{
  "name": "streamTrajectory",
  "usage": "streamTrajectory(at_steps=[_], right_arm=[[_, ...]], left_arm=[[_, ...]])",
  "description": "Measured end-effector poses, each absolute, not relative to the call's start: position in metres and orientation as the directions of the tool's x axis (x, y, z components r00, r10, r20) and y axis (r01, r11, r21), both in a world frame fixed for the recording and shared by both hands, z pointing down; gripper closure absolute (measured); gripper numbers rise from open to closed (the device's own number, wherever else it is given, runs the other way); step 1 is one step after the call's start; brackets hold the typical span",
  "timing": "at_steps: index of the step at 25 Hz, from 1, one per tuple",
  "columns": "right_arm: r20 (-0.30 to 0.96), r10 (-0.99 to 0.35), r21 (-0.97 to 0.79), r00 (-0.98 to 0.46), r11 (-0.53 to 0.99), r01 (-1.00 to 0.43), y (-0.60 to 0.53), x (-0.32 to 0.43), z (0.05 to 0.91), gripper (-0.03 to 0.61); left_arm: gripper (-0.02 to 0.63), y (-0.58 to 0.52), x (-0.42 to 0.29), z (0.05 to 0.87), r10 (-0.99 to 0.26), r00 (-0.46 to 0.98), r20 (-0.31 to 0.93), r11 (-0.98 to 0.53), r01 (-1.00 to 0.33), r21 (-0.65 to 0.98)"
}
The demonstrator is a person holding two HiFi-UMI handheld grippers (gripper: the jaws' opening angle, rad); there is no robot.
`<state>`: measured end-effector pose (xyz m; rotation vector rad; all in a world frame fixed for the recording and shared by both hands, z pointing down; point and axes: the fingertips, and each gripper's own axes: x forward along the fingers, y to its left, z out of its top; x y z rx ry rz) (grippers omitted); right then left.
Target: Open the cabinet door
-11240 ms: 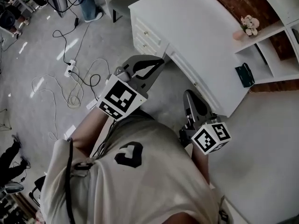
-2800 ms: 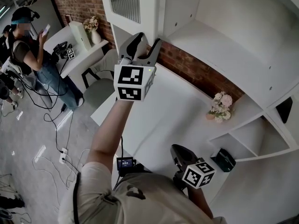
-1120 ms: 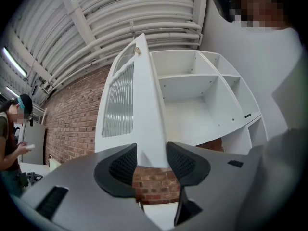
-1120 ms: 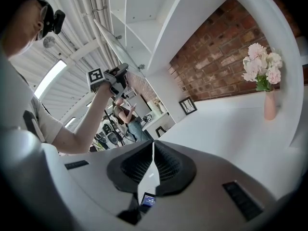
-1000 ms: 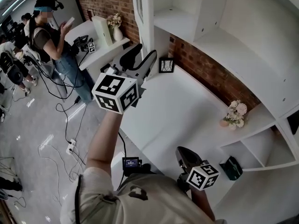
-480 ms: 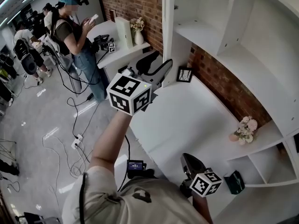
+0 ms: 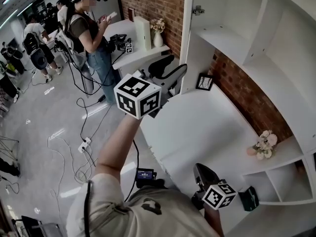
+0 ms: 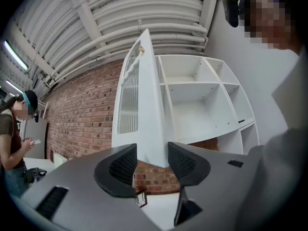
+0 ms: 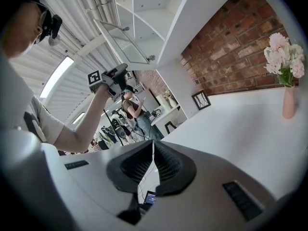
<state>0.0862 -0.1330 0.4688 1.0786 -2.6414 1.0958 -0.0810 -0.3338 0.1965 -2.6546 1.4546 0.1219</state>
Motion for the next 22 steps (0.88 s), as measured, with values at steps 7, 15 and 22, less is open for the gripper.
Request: streamTrajectory(at_steps=[7,15,22], right_arm=[[0.331,-0.558,-0.579,-0.761,0.517,-0.63,-0.132,0.069,0.465,0.546],[0.342,-0.554,-0.576,-0.759,0.515,-0.635,-0.137,0.064,0.467,0.546],[0.355,-0.535,-0.566,-0.767,0.529,-0.632,-0.141,0.054,0.469,0.546]], left_arm=[[0.43,-0.326,-0.099,0.193,-0.828,0.549,-0.112,-0.544,-0.836,-0.071],[0.457,-0.324,-0.123,0.195,-0.834,0.538,-0.122,-0.538,-0.842,-0.039],[0.486,-0.324,-0.137,0.195,-0.83,0.546,-0.114,-0.546,-0.837,-0.039]])
